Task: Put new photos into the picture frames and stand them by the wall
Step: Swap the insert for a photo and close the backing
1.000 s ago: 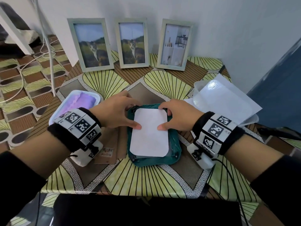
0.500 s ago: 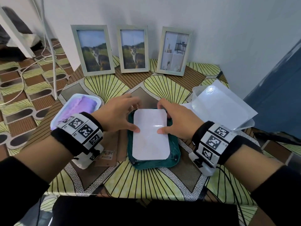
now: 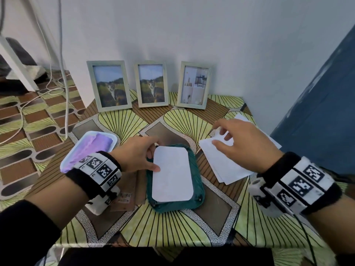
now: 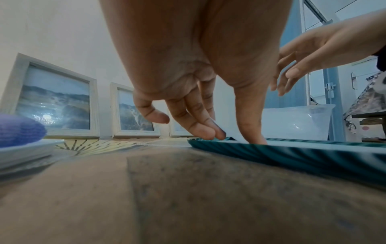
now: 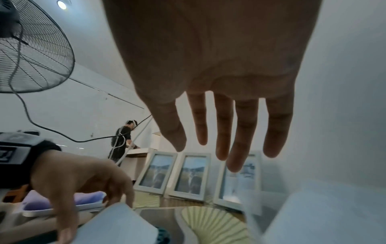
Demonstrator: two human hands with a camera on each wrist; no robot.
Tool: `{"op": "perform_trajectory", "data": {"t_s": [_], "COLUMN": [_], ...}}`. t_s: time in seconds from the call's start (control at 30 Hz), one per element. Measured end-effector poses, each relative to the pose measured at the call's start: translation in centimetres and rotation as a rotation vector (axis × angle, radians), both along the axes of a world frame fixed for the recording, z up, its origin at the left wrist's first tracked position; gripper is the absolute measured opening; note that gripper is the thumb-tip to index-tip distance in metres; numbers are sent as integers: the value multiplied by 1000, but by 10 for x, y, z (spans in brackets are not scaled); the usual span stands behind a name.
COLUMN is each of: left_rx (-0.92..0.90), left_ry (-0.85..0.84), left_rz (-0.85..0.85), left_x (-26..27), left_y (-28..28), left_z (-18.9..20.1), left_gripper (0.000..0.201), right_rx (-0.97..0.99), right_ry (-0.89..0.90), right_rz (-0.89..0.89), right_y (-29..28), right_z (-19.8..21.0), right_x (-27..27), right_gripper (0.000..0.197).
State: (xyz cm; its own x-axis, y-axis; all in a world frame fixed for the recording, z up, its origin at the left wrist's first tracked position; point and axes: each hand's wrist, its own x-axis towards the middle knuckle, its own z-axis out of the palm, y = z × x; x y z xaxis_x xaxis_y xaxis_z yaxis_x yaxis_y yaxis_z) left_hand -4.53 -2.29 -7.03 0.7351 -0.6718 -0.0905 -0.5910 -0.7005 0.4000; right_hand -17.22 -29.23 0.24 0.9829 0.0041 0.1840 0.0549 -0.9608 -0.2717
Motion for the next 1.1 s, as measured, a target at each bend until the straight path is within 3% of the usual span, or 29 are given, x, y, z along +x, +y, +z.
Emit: {"op": "perform_trajectory", "data": {"t_s": [0.1, 0.23, 0.37, 0.63, 0.77, 0.97, 1.1], "left_rx": [1, -20, -43, -97, -239, -536, -583], "left_ry": [-50, -57, -68, -46, -24, 214, 360], "left_rz": [-20, -25, -24, -24, -16, 34, 131], "left_x": [-4, -6, -9, -9, -14, -22, -14], "left_y": [0, 1, 2, 4, 4, -11, -44], "left_z": [0, 0, 1, 5, 21, 55, 66], "left_gripper": [71, 70, 71, 65, 51, 46, 43], "right_rx": [-44, -90, -107, 15, 145, 352, 464], "right_ry": [52, 287, 387, 291, 202, 128, 141], "right_rz": [-98, -175, -159, -161, -179, -208, -233], "right_y": [-22, -33, -31, -33, -39, -52, -58], "right_z": [1, -16, -36, -51, -52, -50, -44], "right_x": [-10, -20, -21, -27, -32, -37, -36], "right_gripper": [38, 58, 51, 40, 38, 34, 35]}}
